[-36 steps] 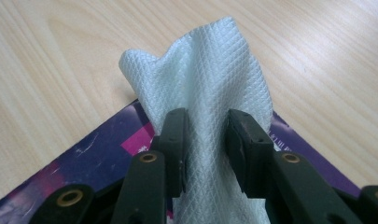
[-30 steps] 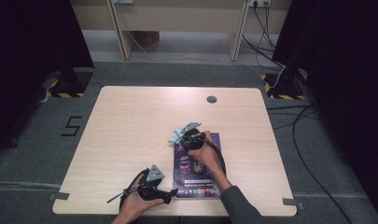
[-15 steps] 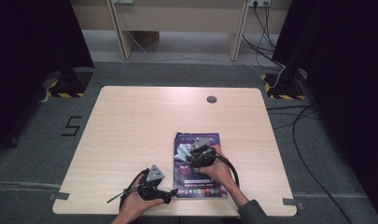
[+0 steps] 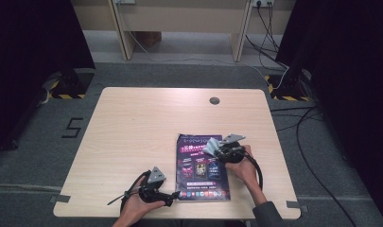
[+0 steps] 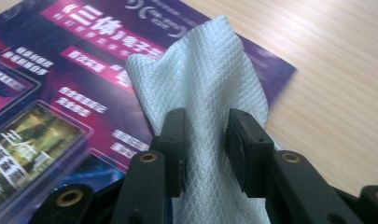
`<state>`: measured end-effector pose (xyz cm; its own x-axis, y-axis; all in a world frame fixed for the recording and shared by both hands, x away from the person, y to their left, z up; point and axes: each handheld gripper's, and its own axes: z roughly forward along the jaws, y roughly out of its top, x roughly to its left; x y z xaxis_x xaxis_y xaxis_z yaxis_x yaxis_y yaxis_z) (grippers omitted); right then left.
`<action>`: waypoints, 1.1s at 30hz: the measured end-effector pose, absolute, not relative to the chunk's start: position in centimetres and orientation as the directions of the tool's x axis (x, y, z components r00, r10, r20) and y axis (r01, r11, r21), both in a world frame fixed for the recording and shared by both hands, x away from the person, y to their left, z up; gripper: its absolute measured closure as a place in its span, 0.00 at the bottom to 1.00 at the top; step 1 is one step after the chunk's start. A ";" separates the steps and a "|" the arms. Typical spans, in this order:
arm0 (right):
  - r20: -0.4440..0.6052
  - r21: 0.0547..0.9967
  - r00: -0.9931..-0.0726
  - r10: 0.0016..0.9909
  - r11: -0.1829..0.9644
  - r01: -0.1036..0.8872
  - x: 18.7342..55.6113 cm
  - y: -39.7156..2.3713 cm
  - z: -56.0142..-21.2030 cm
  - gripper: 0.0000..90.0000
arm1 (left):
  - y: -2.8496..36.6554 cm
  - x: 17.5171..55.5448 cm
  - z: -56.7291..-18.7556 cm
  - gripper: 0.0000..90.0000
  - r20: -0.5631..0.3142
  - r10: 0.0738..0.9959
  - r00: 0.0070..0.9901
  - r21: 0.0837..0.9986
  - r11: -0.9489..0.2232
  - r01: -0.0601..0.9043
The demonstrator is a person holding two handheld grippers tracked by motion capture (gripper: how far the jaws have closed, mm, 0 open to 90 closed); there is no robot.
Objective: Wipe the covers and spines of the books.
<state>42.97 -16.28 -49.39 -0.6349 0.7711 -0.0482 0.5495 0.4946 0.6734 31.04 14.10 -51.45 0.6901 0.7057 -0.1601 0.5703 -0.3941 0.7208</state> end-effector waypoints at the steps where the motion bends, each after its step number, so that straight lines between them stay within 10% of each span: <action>1: -0.040 0.675 -0.629 0.776 0.485 0.556 43.0 -16.6 -49.4 0.76 | 14.1 31.0 -51.5 0.17 -0.161 0.705 0.690 0.721 -0.394 0.570; 22: -0.032 0.673 -0.823 0.567 0.621 0.401 38.1 -9.2 -49.6 0.76 | 17.3 32.0 -50.2 0.18 -0.176 0.742 0.647 0.739 -0.335 0.585; 33: -0.061 0.670 -0.757 0.650 0.589 0.452 39.5 -11.1 -49.5 0.74 | 20.0 33.4 -50.2 0.19 -0.106 0.819 0.563 0.712 -0.333 0.618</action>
